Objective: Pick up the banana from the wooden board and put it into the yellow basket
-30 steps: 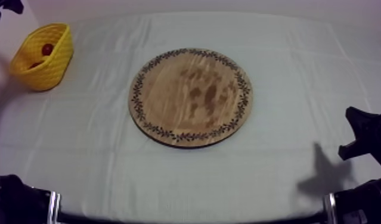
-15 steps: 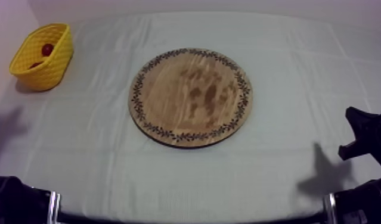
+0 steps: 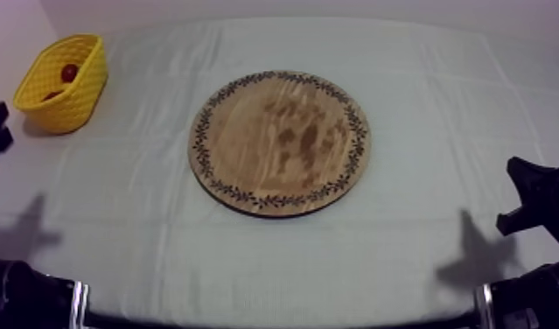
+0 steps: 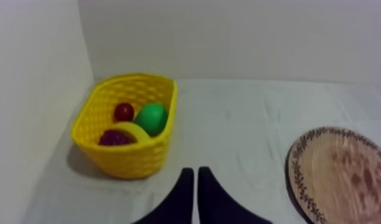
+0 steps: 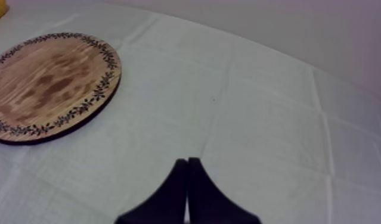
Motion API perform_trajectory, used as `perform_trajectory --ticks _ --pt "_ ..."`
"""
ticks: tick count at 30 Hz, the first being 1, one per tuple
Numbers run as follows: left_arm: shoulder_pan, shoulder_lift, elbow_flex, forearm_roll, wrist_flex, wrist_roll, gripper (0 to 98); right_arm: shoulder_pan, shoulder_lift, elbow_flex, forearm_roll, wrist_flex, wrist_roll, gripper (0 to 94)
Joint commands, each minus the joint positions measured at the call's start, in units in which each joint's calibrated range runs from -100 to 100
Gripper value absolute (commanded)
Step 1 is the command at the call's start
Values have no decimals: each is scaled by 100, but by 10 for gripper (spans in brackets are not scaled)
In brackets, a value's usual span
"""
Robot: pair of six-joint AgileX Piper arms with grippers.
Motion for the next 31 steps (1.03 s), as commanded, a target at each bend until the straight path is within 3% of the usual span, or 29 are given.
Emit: perform_trajectory --ticks 1,4,11,15,20,24,31 --pt "41 -505 1252 2 -328 14 1 1 3 -3 0 2 1 2" --pt "98 -807 1780 15 -534 38 1 1 3 -3 0 2 1 2" --pt "159 -1483 2101 -355 -405 288 0 1 3 -3 0 2 1 2" --pt "187 -1758 2131 -457 -365 353 0 1 3 -3 0 2 1 2" --pt "214 -1837 2271 -641 -807 1026 1 1 3 -3 0 2 1 2" --pt "218 -1849 2309 -682 -948 1301 1 1 3 -3 0 2 0 2" --pt "219 -1852 2319 -694 -988 1366 1 1 3 -3 0 2 2 2"
